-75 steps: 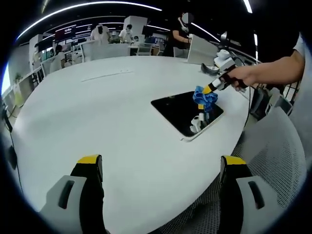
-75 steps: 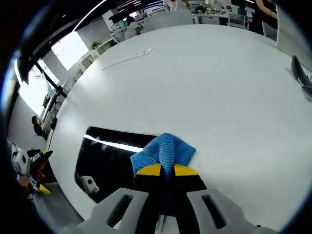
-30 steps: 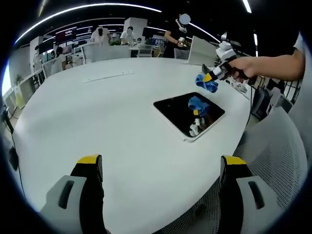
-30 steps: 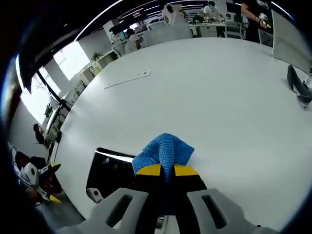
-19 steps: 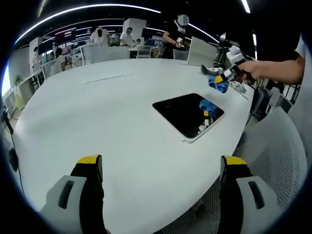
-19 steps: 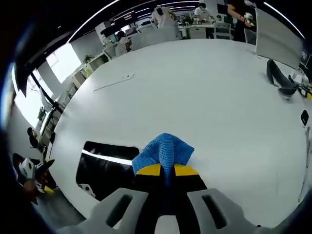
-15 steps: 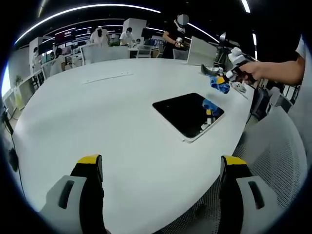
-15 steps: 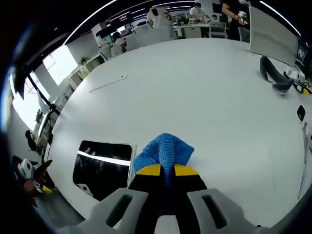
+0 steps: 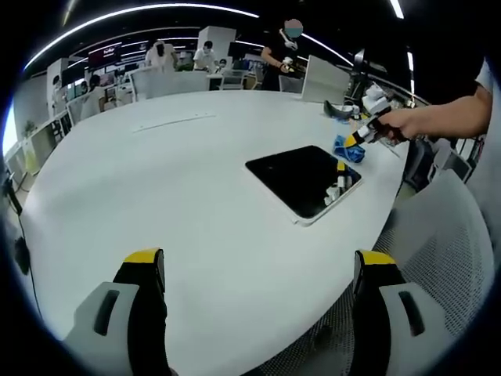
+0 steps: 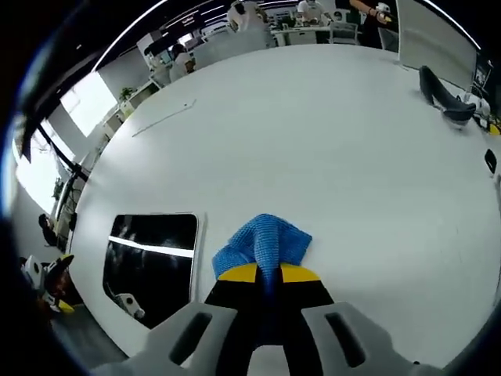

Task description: Wipe the mirror surface with the cleaning cloth until all visible marks leave the cleaned area.

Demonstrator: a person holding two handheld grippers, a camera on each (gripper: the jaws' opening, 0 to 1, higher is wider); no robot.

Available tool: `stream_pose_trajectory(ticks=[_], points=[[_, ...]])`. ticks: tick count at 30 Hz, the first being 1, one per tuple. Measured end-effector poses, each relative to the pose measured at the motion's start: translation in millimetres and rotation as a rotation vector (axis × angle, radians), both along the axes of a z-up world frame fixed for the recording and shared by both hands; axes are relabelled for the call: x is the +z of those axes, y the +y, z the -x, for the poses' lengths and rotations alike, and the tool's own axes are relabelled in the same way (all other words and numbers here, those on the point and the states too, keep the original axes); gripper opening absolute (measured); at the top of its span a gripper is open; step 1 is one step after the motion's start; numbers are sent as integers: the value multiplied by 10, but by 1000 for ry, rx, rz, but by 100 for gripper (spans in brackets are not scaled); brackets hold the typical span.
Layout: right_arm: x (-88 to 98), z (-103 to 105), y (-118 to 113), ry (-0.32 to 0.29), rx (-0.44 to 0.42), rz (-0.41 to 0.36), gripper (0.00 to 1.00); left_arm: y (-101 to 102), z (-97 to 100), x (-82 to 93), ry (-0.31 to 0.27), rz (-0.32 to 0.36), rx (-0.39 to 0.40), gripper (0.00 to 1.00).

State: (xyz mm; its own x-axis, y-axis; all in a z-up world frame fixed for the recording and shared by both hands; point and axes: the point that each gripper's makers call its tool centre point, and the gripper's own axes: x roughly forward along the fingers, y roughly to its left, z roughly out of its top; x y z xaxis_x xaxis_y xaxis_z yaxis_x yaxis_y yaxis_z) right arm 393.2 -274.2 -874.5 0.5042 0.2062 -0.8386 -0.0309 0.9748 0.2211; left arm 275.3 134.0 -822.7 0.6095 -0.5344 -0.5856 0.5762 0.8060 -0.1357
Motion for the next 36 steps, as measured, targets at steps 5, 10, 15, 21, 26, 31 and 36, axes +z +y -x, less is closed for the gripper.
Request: stream_pose_trajectory(ticks=[5,10,15,21,26,31,36], points=[[-23,-8,18,4,49,20,3,16,-7,1,0,0,8,99],[-22,-4,12,2,74,13,3,7,10,-22,9,-7,-2,99],[21,20,39,-24,77,-13,7,31,-7,-11,-1,-9,6,99],[361,-76,32,-192,150,-61,46,32,-31,33,-9,21,29,99],[635,-9,-63,-339,310,-35,85,51,-61,77,-26,34,48,99],[742,334,-197,-391,399,-20,98,70,-99,187,-69,52,82,99],[751,576,-379,-453,463,65,98,58,-97,243,-89,59,95,99]])
